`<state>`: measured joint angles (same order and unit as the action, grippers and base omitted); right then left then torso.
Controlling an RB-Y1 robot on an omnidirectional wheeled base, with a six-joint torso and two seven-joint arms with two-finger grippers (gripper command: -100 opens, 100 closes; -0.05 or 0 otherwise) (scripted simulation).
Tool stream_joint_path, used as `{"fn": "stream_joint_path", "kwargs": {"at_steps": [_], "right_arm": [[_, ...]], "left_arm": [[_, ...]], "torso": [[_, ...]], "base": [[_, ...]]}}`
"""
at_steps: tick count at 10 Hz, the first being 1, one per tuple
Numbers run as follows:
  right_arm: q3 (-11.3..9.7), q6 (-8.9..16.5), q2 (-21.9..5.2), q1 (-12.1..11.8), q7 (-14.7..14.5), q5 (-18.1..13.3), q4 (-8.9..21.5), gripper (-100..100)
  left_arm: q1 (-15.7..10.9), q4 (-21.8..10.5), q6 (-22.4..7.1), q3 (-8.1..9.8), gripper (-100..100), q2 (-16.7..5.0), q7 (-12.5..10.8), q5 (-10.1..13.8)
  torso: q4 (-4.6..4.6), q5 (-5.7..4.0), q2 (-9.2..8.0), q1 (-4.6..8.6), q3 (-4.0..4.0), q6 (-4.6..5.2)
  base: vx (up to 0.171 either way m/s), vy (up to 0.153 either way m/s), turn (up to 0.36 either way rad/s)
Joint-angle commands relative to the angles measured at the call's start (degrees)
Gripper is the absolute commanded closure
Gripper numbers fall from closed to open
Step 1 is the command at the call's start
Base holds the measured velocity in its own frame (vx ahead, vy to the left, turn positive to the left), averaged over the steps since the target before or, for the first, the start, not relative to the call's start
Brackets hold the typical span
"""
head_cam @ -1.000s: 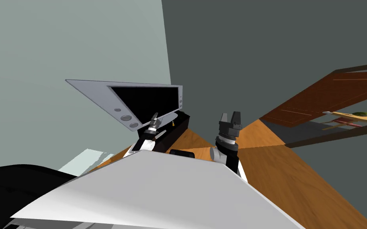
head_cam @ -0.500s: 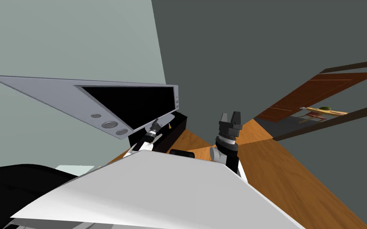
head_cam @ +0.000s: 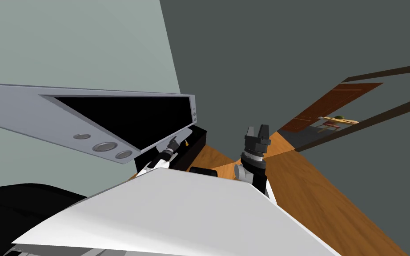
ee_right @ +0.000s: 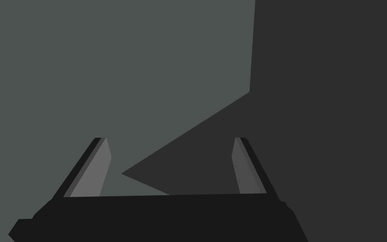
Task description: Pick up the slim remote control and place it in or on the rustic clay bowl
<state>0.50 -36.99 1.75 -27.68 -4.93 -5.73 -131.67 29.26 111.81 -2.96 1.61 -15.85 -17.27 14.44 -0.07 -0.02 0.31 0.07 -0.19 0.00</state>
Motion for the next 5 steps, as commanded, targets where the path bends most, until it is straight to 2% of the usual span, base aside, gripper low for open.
{"fn": "stream_joint_path", "kwargs": {"at_steps": [1,2,3,5], "right_arm": [[0.0,0.0,0.0,0.0,0.0,0.0,0.0,0],[0.0,0.0,0.0,0.0,0.0,0.0,0.0,0],[0.0,0.0,0.0,0.0,0.0,0.0,0.0,0],[0.0,0.0,0.0,0.0,0.0,0.0,0.0,0]], "left_arm": [[0.1,-1.2,-1.7,-0.13,-100,0.1,-0.9,0.5],[0.0,-3.1,-3.7,0.13,-100,-0.6,-2.5,1.7],[0.0,-3.1,-4.1,0.13,-100,-0.6,-2.5,1.7],[-0.4,-6.9,-7.8,0.68,-100,-2.0,-5.8,4.1]], "torso": [[0.0,0.0,0.0,0.0,0.0,0.0],[0.0,0.01,-0.03,-0.02,0.01,-0.03],[0.0,0.01,-0.02,-0.02,0.01,-0.01],[0.03,0.01,-0.13,-0.05,0.07,-0.01]], "base": [[0.075,0.008,-0.04],[0.077,0.011,-0.093],[0.052,0.015,-0.064],[0.057,0.01,-0.146]]}}
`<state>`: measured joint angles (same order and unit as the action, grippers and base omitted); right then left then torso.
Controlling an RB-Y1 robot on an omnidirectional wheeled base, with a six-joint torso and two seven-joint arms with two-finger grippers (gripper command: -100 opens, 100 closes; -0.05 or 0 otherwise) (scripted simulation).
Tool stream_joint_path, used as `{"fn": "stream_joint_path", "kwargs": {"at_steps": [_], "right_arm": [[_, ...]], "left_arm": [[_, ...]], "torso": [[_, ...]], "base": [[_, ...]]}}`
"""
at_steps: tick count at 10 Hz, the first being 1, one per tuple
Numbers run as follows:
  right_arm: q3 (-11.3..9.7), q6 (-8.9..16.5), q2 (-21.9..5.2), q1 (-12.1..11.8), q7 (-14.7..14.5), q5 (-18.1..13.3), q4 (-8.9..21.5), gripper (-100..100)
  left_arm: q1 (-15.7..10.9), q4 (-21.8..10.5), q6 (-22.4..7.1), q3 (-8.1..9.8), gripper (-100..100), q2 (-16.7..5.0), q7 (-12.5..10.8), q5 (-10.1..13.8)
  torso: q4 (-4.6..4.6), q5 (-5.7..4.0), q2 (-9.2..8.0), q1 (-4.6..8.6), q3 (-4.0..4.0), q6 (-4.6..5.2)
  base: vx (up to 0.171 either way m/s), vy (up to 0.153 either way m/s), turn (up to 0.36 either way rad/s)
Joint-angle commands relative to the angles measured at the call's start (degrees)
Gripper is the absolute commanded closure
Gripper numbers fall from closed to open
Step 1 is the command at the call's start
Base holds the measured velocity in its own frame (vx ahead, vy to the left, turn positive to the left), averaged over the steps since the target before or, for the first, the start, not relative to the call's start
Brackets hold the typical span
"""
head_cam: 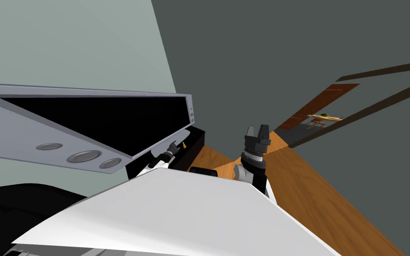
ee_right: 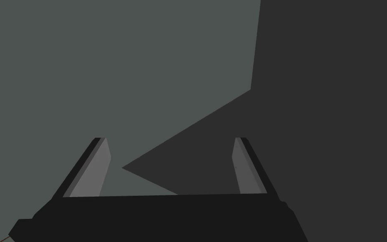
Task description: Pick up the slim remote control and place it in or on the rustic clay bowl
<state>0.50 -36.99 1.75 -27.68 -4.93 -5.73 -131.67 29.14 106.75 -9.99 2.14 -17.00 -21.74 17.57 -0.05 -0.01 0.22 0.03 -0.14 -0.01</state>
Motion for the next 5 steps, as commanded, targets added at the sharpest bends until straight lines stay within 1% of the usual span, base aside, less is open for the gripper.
{"fn": "stream_joint_path", "kwargs": {"at_steps": [1,2,3,4,5], "right_arm": [[0.0,0.0,0.0,0.0,0.0,0.0,0.0,0],[0.0,0.0,0.0,0.0,0.0,0.0,0.0,0],[0.0,0.0,0.0,0.0,0.0,0.0,0.0,0],[0.0,0.0,0.0,0.0,0.0,0.0,0.0,0],[0.0,0.0,0.0,0.0,0.0,0.0,0.0,0]], "left_arm": [[-0.3,-1.9,-1.9,0.16,-100,-0.9,-1.3,1.0],[-0.6,-4.0,-4.0,0.45,-100,-1.6,-3.0,2.1],[-0.6,-4.0,-4.4,0.45,-100,-1.6,-3.0,2.1],[-1.1,-6.1,-5.9,0.75,-100,-2.3,-4.7,3.3],[-1.1,-6.1,-6.9,0.75,-100,-2.3,-4.7,3.3]], "torso": [[0.0,0.0,0.0,0.0,0.0,0.0],[0.0,0.0,-0.03,-0.02,0.01,-0.02],[0.01,0.01,-0.05,-0.05,0.03,-0.01],[0.02,0.0,-0.1,-0.03,0.06,-0.03],[0.02,0.01,-0.12,-0.03,0.07,-0.01]], "base": [[0.05,0.016,-0.064],[0.044,0.022,-0.111],[0.031,0.022,-0.05],[0.029,0.019,-0.099],[0.022,0.017,-0.053]]}}
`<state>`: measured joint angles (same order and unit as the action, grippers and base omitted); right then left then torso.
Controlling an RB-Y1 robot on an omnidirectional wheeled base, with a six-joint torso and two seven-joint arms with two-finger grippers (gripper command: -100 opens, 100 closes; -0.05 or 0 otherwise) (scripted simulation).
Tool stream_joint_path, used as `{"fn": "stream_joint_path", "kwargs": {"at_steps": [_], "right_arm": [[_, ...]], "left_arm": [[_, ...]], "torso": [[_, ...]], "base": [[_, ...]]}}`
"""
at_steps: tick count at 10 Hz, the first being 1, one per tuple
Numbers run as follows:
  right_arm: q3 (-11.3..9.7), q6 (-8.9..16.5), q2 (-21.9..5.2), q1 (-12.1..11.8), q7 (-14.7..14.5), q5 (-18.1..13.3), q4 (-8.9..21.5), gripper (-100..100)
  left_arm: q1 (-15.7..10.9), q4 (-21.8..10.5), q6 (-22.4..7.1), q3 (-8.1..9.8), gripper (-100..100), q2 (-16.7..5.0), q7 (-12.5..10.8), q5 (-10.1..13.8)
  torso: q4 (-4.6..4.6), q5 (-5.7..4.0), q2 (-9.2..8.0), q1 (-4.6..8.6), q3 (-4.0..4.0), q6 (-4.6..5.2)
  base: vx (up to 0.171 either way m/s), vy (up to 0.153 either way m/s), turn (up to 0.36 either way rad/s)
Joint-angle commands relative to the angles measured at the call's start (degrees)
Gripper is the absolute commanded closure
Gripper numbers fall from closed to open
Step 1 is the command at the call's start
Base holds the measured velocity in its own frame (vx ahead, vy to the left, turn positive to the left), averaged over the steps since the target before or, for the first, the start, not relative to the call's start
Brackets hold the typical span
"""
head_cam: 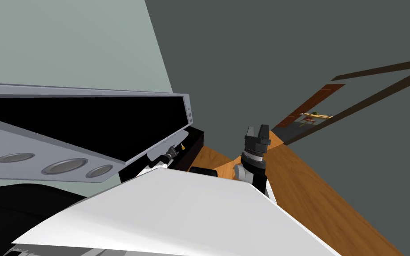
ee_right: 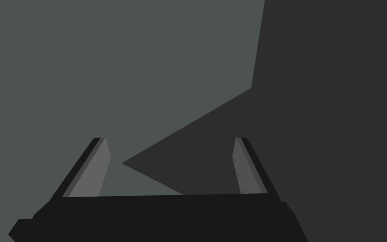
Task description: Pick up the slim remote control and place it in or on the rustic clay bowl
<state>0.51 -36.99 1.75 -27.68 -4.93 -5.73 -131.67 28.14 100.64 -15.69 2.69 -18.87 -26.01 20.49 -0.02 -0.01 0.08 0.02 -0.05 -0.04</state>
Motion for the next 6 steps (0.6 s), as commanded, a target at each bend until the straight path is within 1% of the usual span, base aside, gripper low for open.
{"fn": "stream_joint_path", "kwargs": {"at_steps": [1,2,3,4,5,6], "right_arm": [[0.0,0.0,0.0,0.0,0.0,0.0,0.0,0],[0.0,0.0,0.0,0.0,0.0,0.0,0.0,0],[0.0,0.0,0.0,0.0,0.0,0.0,0.0,0],[0.0,0.0,0.0,0.0,0.0,0.0,0.0,0],[0.0,0.0,0.0,0.0,0.0,0.0,0.0,0],[0.0,0.0,0.0,0.0,0.0,0.0,0.0,0]], "left_arm": [[-0.6,-2.2,-2.9,0.5,-100,-1.1,-2.1,1.4],[-0.6,-2.2,-3.8,0.5,-100,-1.1,-2.1,1.4],[-1.3,-4.5,-5.8,0.81,-100,-1.8,-3.8,2.5],[-1.3,-4.5,-6.4,0.81,-100,-1.8,-3.8,2.5],[-2.0,-6.4,-8.8,1.12,-100,-2.4,-5.5,3.5],[-2.0,-6.8,-9.0,1.12,-100,-2.4,-5.5,3.5]], "torso": [[0.0,0.0,0.0,0.0,0.0,0.0],[0.0,0.0,0.0,-0.02,0.0,0.02],[0.0,0.01,-0.02,-0.01,0.01,0.0],[0.01,0.0,-0.04,0.0,0.02,0.01],[0.01,0.0,-0.05,0.0,0.03,0.0],[0.01,0.01,-0.05,-0.03,0.03,0.01]], "base": [[0.023,0.02,-0.102],[0.017,0.017,-0.053],[0.014,0.018,-0.085],[0.011,0.018,-0.05],[0.008,0.023,-0.081],[0.006,0.022,-0.049]]}}
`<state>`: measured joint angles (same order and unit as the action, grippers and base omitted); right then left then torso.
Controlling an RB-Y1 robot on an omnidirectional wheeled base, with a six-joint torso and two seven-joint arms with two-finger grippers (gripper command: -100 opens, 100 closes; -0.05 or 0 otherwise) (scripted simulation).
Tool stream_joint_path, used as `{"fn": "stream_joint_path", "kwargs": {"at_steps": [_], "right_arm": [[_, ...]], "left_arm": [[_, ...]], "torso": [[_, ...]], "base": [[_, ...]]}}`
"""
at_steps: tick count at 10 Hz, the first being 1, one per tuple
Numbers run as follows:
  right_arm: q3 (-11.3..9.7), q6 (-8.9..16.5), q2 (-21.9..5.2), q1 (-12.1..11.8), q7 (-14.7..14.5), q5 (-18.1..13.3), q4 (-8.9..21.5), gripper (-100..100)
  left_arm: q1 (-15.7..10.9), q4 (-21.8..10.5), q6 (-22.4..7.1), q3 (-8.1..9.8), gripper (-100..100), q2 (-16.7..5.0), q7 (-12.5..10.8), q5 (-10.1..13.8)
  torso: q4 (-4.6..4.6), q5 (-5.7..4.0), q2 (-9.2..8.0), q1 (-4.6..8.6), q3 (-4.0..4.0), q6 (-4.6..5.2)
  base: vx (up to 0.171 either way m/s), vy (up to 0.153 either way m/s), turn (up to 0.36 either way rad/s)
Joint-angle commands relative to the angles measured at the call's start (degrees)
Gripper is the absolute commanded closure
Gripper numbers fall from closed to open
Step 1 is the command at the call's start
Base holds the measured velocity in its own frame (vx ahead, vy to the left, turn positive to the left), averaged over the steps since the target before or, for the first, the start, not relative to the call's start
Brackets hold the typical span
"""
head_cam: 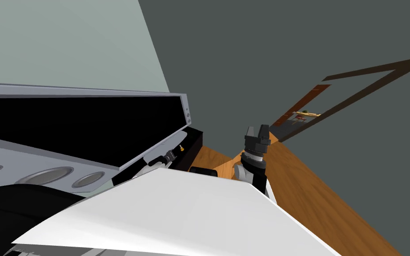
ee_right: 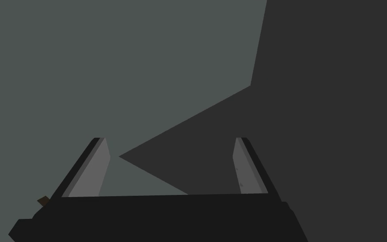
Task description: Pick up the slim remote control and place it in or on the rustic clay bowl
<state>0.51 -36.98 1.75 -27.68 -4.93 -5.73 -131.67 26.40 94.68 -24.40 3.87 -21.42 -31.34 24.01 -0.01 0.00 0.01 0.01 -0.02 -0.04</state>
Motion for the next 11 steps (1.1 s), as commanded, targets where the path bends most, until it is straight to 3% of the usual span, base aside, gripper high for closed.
{"fn": "stream_joint_path", "kwargs": {"at_steps": [1,2,3,4,5,6,8,11], "right_arm": [[0.0,0.0,0.0,0.0,0.0,0.0,0.0,0],[0.0,0.0,0.0,0.0,0.0,0.0,0.0,0],[0.0,0.0,0.0,0.0,0.0,0.0,0.0,0],[0.0,0.0,0.0,0.0,0.0,0.0,0.0,0],[0.0,0.0,0.0,0.0,0.0,0.0,0.0,0],[0.0,0.0,0.0,0.0,0.0,0.0,0.0,0],[0.0,0.0,0.0,0.0,0.0,0.0,0.0,0],[0.0,0.0,0.0,0.0,0.0,0.0,0.0,0]], "left_arm": [[-1.1,-2.9,-2.9,0.25,-100,-0.5,-1.9,0.9],[-1.1,-3.2,-2.9,0.25,-100,-0.5,-1.9,0.9],[-2.0,-4.7,-5.5,0.56,-100,-1.0,-3.5,1.9],[-2.0,-5.6,-5.5,0.56,-100,-1.0,-3.5,1.9],[-2.9,-7.9,-7.8,0.86,-100,-1.5,-5.2,2.7],[-2.9,-7.9,-8.0,0.86,-100,-1.5,-5.2,2.7],[-4.7,-11.6,-12.0,1.42,-100,-2.4,-8.4,4.4],[-5.7,-14.7,-15.3,1.67,-100,-2.8,-9.9,5.2]], "torso": [[0.0,0.0,0.0,0.0,0.0,0.0],[0.01,0.0,-0.01,-0.02,0.01,0.02],[0.01,0.0,-0.03,0.0,0.02,-0.01],[0.01,0.0,-0.04,-0.03,0.02,0.01],[0.01,0.0,-0.04,-0.01,0.02,0.0],[0.01,0.0,-0.06,-0.04,0.03,0.01],[0.02,-0.01,-0.07,0.0,0.04,0.01],[0.03,0.0,-0.11,-0.04,0.06,0.0]], "base": [[-0.001,0.023,-0.086],[-0.002,0.024,-0.045],[-0.005,0.027,-0.066],[-0.005,0.024,-0.045],[-0.01,0.031,-0.075],[-0.01,0.024,-0.039],[-0.019,0.028,-0.083],[-0.021,0.028,-0.041]]}}
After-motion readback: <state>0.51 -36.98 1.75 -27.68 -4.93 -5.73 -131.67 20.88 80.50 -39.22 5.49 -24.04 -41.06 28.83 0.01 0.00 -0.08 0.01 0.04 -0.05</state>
